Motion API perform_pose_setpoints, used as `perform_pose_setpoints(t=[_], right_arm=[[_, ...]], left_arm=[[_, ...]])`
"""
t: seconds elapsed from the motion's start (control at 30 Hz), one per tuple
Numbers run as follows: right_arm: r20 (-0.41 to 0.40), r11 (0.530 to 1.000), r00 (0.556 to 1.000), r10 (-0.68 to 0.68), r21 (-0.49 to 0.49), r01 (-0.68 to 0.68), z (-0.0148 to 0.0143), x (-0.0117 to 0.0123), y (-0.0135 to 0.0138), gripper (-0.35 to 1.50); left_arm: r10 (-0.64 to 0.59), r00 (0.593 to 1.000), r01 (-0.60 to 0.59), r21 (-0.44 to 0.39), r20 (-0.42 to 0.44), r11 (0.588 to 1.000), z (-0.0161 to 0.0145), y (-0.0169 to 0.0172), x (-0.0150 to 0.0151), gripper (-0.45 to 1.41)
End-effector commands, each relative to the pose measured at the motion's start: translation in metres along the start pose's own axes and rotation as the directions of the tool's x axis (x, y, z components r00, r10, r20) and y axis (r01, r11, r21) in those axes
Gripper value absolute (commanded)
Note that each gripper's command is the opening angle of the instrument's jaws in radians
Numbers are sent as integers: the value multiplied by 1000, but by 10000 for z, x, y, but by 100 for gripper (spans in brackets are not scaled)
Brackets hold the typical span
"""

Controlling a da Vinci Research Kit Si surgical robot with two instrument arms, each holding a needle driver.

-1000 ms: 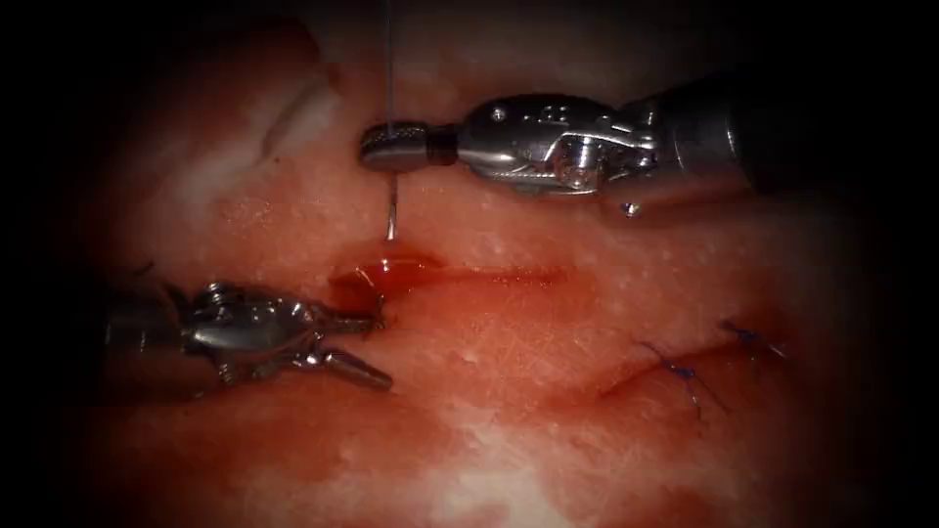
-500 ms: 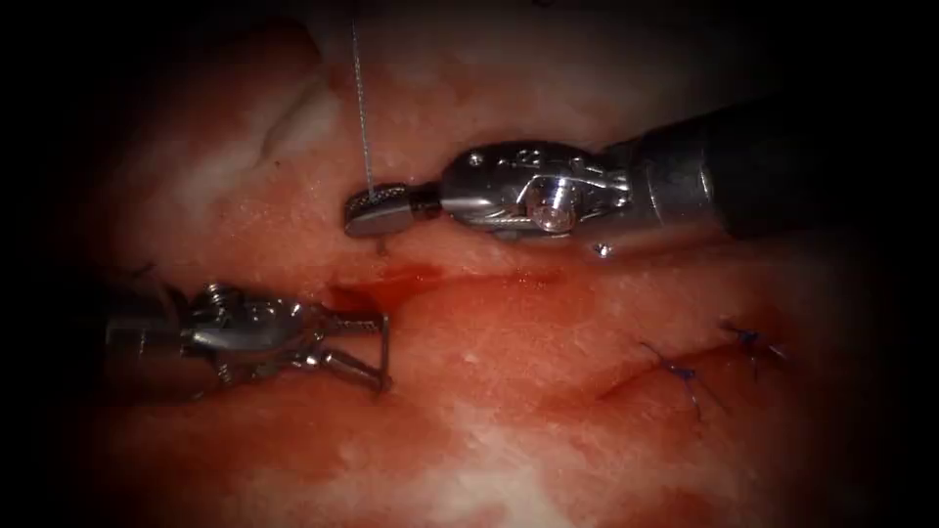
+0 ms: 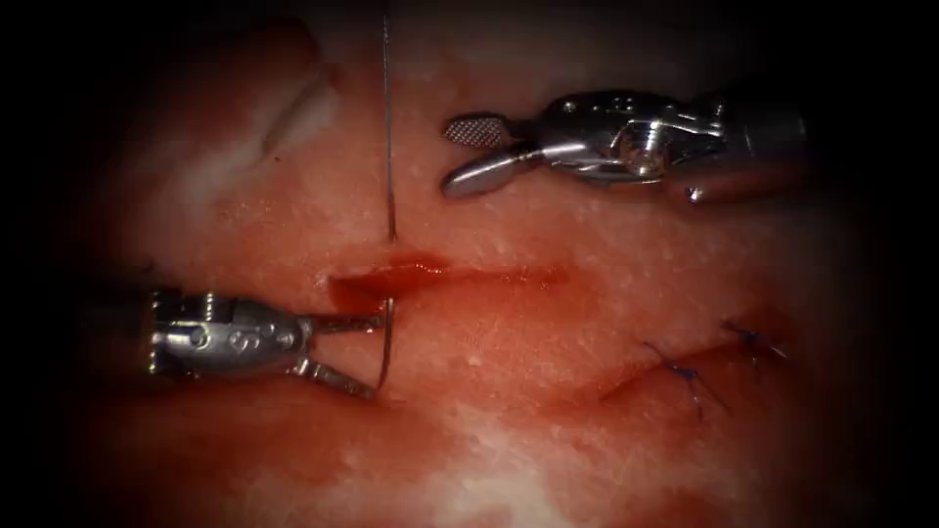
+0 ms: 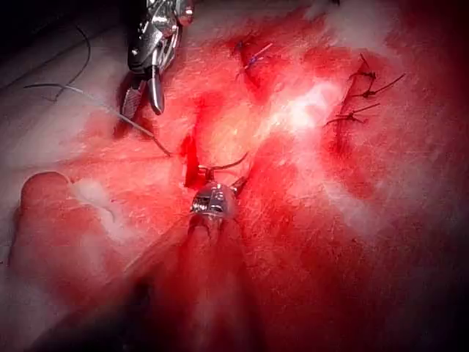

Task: Wound Closure
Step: Use the left tool to pull the needle through.

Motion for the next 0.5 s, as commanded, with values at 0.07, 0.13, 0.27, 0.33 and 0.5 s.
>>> perform_pose_setpoints(t=[0.07, 0.13, 0.27, 0.33, 0.5], right_arm=[[-4, 1000, 1000, -8, -2, 8, 10, -12, 5, 95], [-5, 1000, 1000, -10, 3, 10, 13, -14, 5, 93], [-4, 1000, 1000, -15, 12, 15, 18, -20, 5, 86], [-3, 1000, 1000, -16, 10, 16, 20, -22, 6, 86], [-2, 1000, 1000, -22, 6, 22, 24, -28, 8, 83]], left_arm=[[25, 1000, -25, 2, -10, 1000, 9, -3, 6, 59], [40, 999, -40, 10, -19, 999, 12, -4, 9, 61], [57, 998, -57, 22, -40, 998, 19, -4, 15, 61], [67, 996, -65, 29, -50, 997, 23, -4, 18, 61], [63, 995, -60, 46, -75, 997, 31, -8, 23, 57]])
